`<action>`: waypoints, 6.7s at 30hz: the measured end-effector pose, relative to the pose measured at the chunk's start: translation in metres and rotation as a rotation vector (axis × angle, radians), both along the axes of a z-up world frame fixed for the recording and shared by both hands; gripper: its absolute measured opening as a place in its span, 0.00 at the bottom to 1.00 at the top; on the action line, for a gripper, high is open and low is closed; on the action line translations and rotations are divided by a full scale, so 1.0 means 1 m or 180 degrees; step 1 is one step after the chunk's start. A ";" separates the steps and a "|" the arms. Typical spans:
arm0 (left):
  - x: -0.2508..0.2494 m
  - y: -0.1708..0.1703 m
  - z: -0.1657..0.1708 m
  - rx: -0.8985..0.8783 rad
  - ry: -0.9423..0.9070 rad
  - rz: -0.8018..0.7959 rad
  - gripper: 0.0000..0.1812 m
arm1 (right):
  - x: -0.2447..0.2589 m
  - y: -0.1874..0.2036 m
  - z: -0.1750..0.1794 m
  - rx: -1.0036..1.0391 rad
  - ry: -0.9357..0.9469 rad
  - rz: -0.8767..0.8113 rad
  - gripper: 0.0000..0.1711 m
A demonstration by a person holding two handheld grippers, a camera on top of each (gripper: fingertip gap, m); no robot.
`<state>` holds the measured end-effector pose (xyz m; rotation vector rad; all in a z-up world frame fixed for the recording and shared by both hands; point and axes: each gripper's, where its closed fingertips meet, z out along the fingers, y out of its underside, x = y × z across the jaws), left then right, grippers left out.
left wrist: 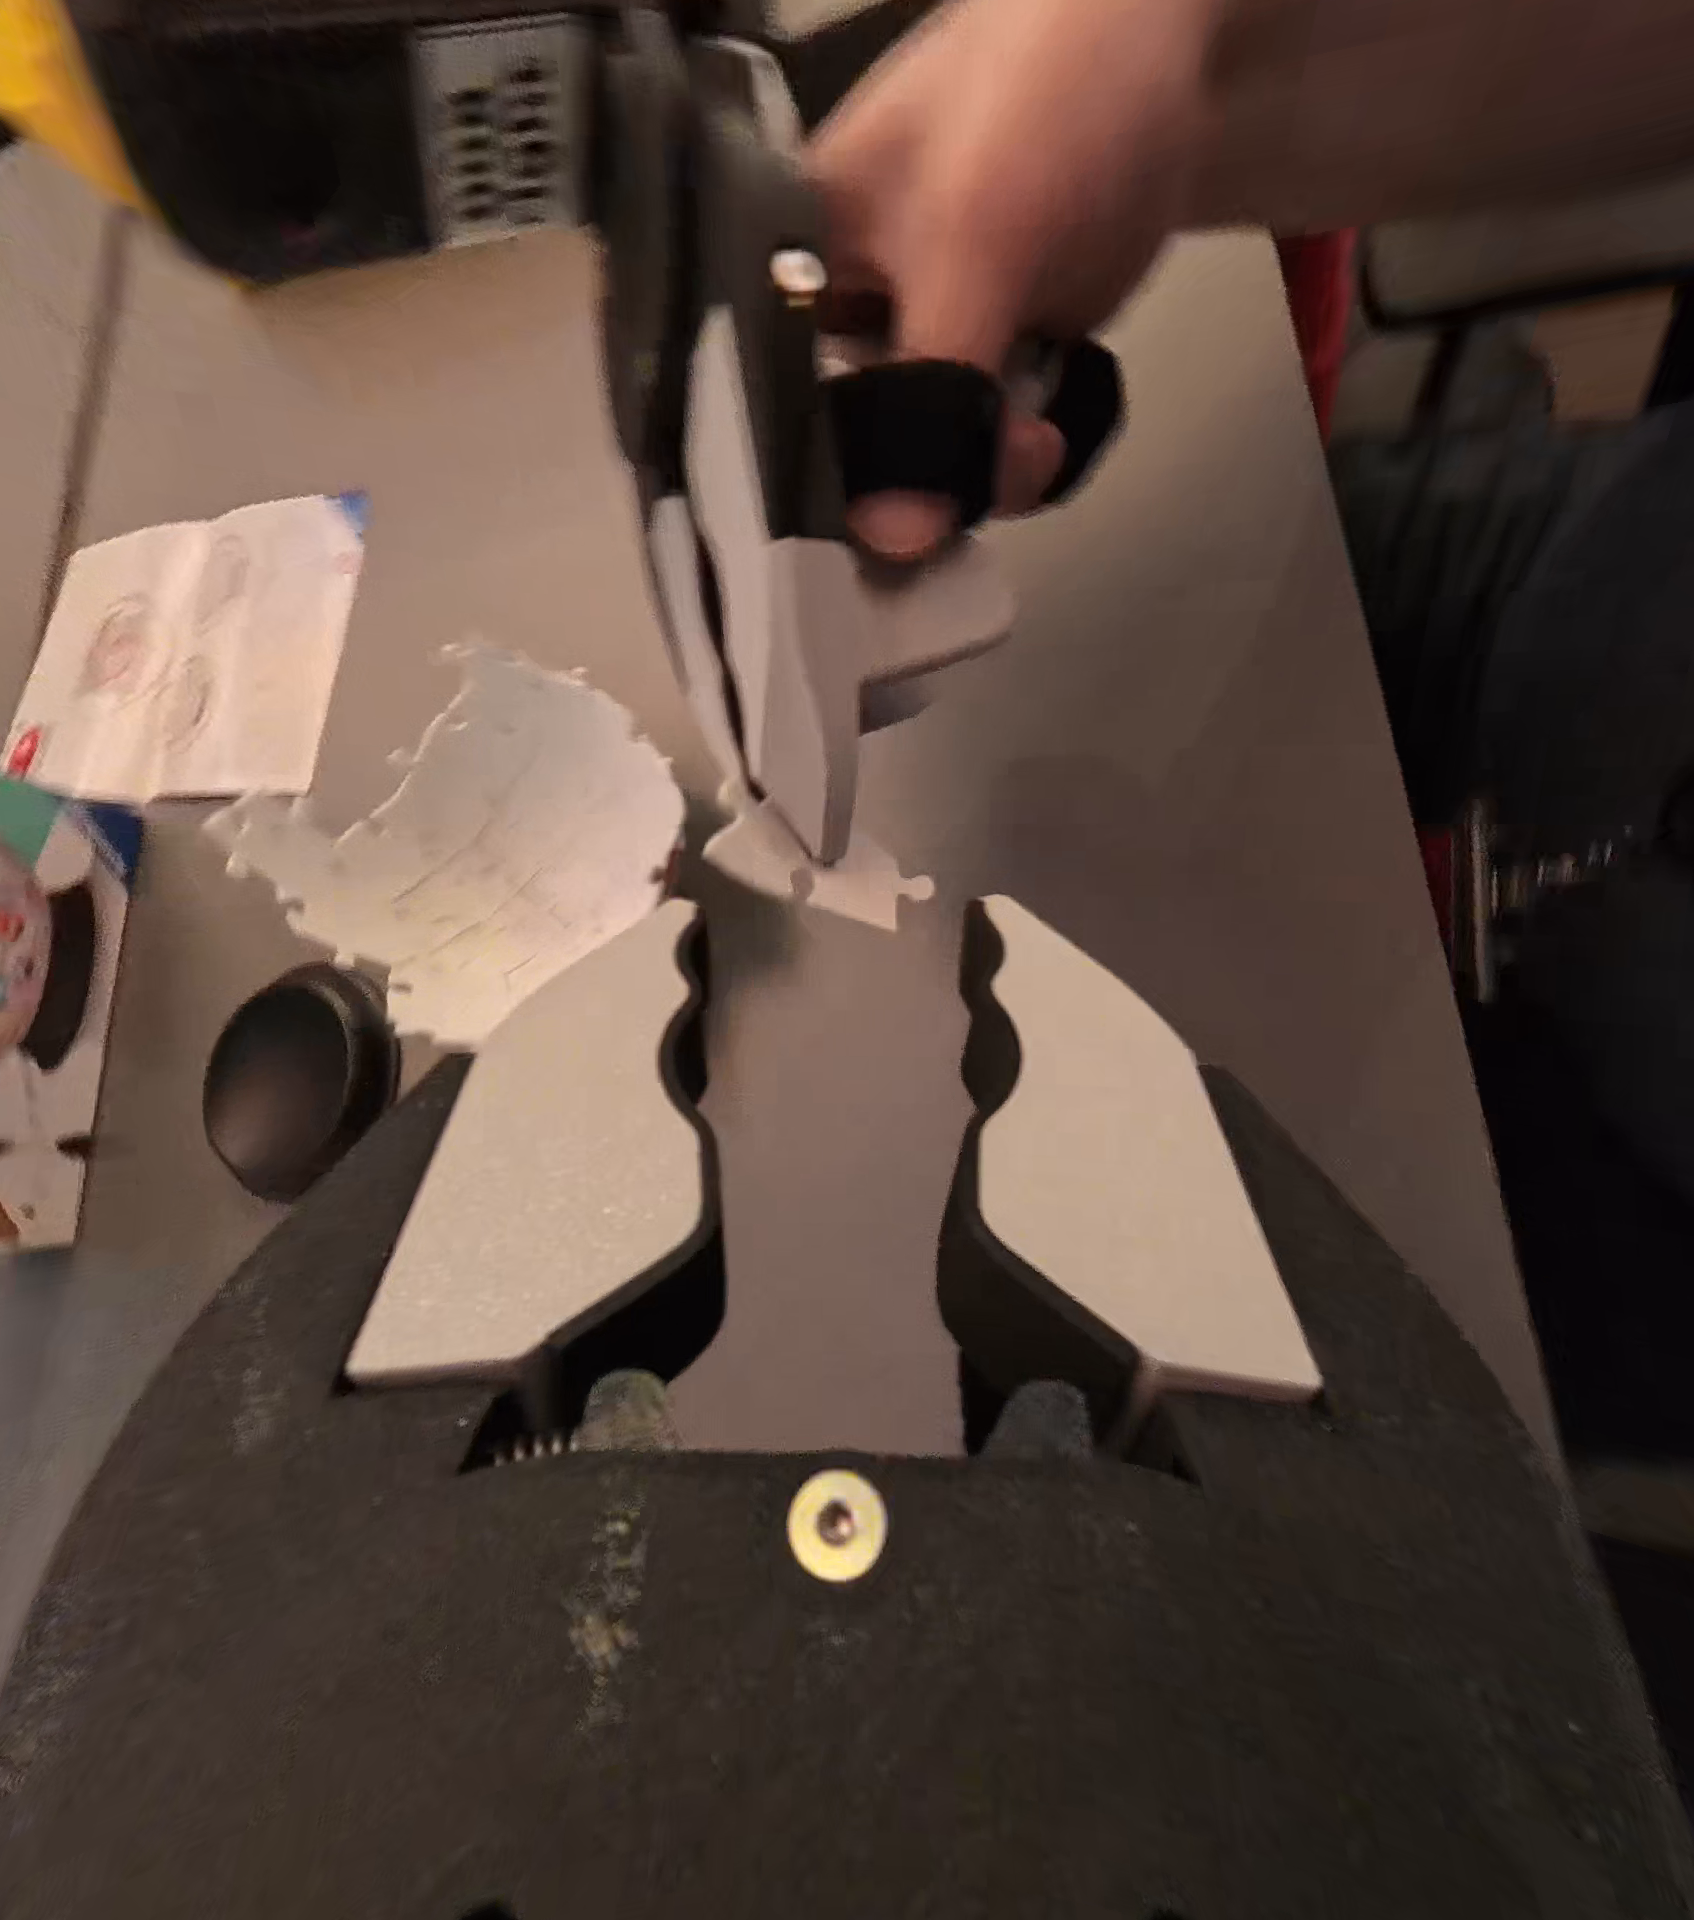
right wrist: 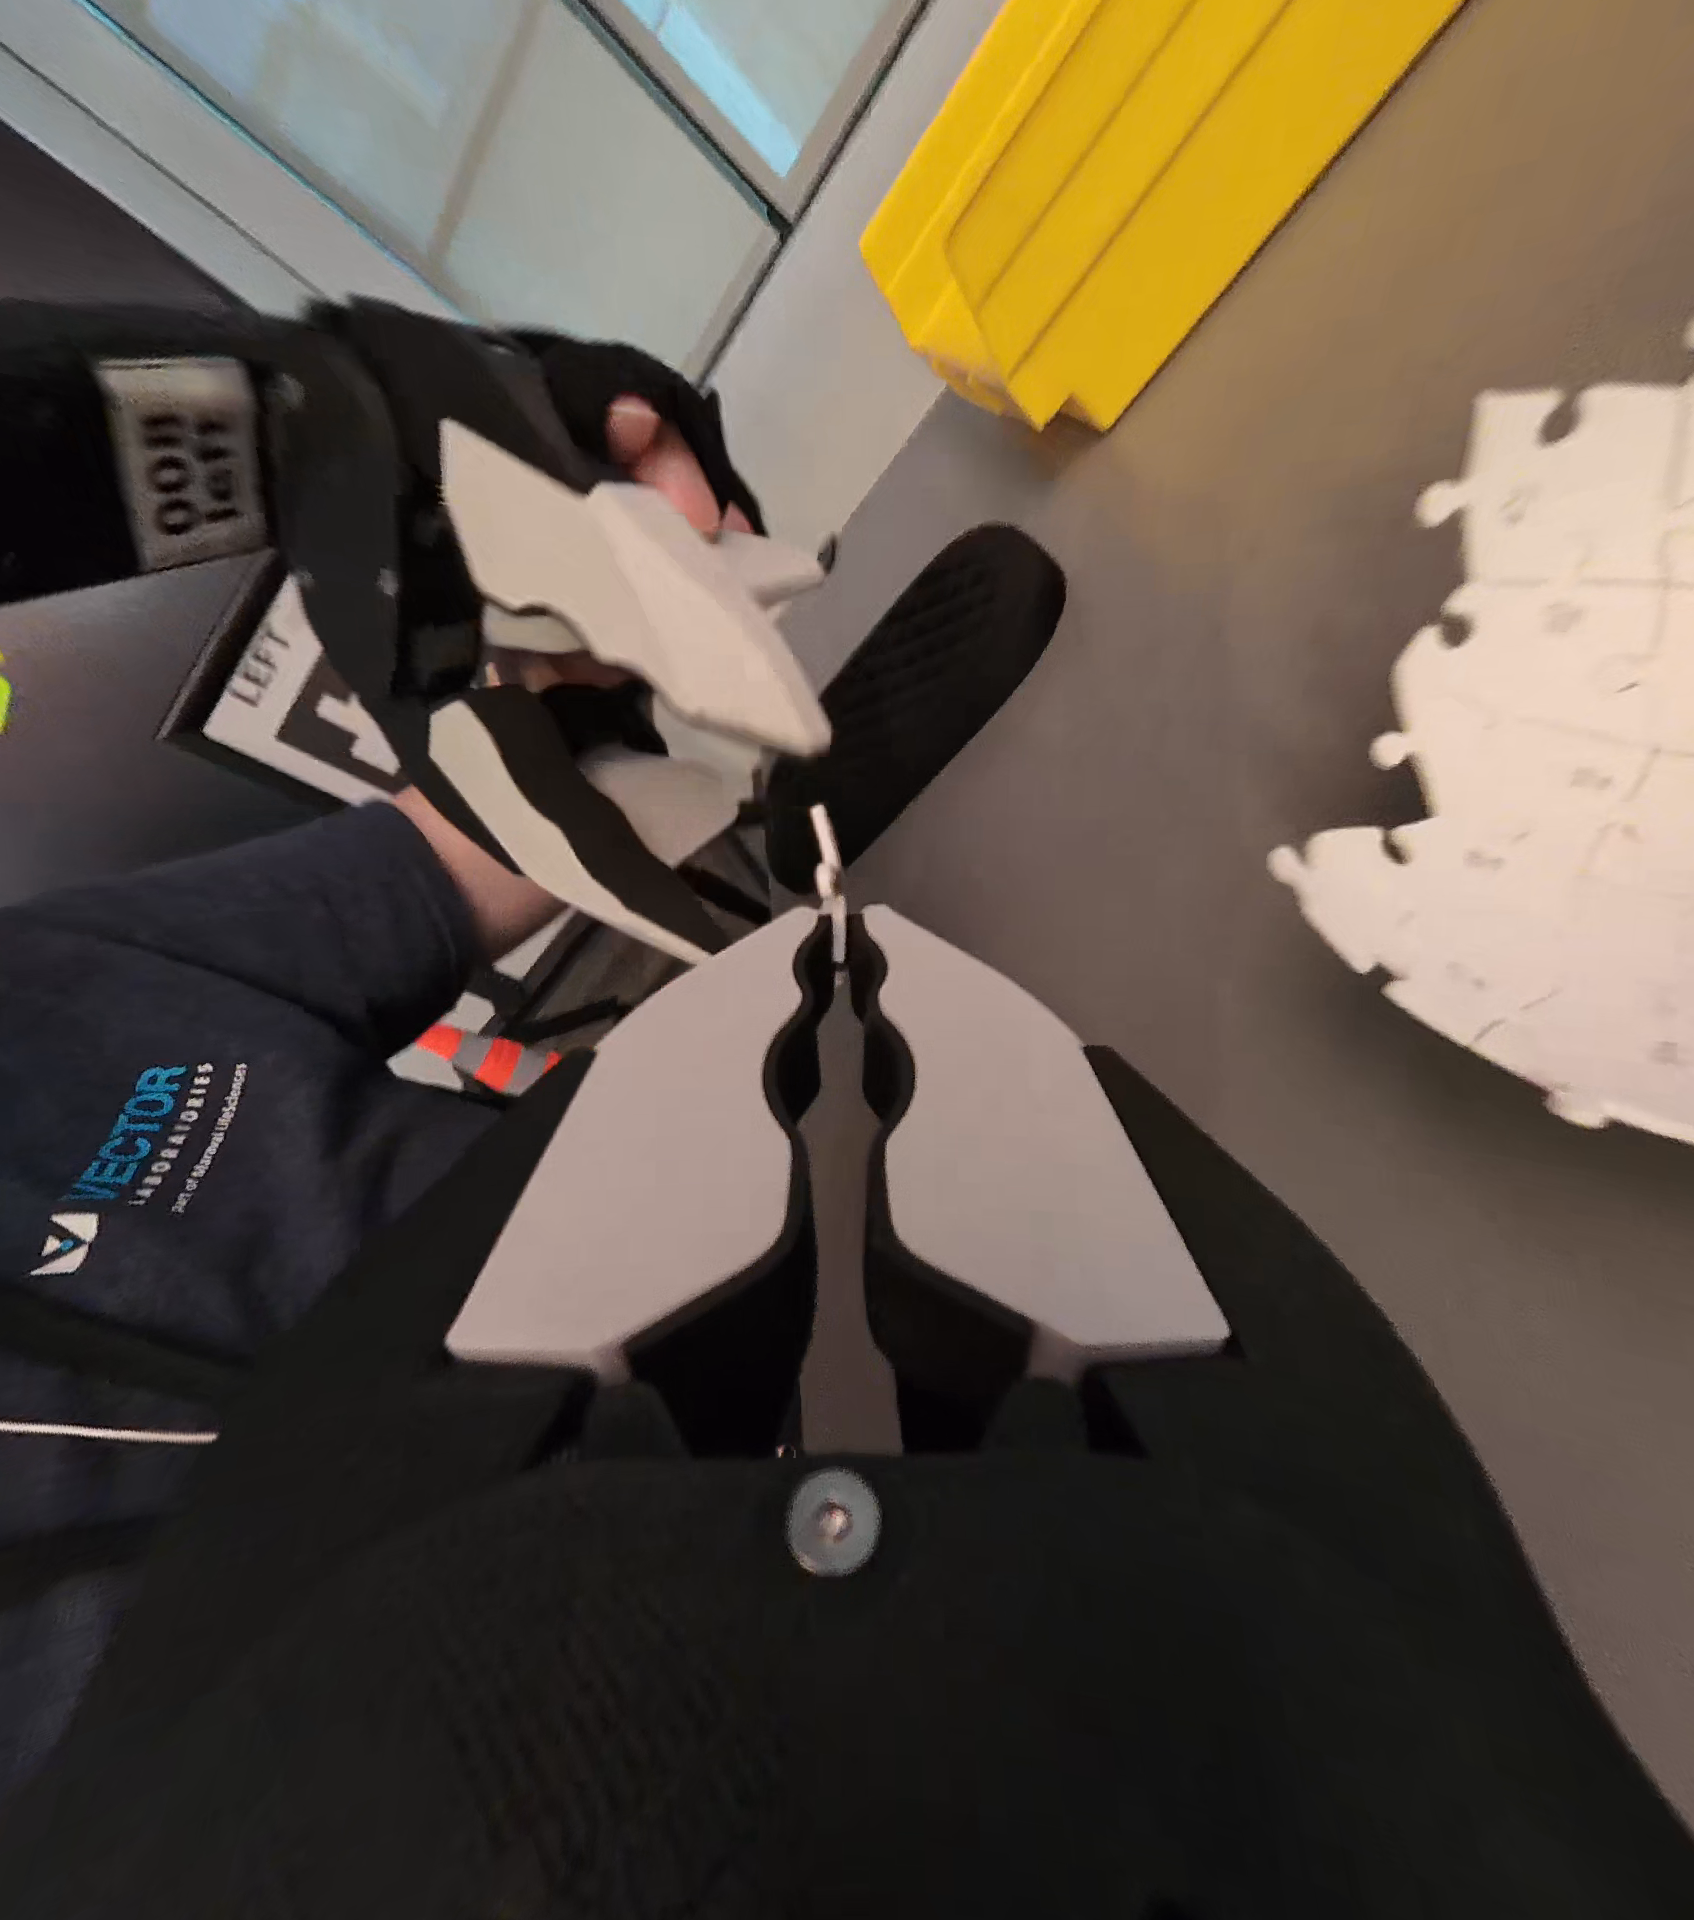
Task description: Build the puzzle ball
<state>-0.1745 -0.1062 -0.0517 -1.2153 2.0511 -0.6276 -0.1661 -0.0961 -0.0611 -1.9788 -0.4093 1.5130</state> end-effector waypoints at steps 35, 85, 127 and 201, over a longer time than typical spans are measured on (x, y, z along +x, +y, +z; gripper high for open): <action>0.026 0.007 0.003 -0.1455 0.1089 0.0897 0.01 | 0.034 -0.002 0.050 0.1322 -0.2053 0.1060 0.09; 0.074 0.060 0.041 -0.2350 -0.0539 0.1070 0.18 | 0.086 0.047 0.072 0.1665 -0.1278 0.0091 0.02; 0.063 0.124 -0.066 -0.1461 0.0213 0.2065 0.15 | 0.173 0.119 0.007 0.0899 -0.0507 -0.0478 0.02; 0.073 0.148 -0.101 -0.0935 0.0925 0.1950 0.29 | 0.079 0.138 -0.054 0.0898 -0.1748 0.0949 0.02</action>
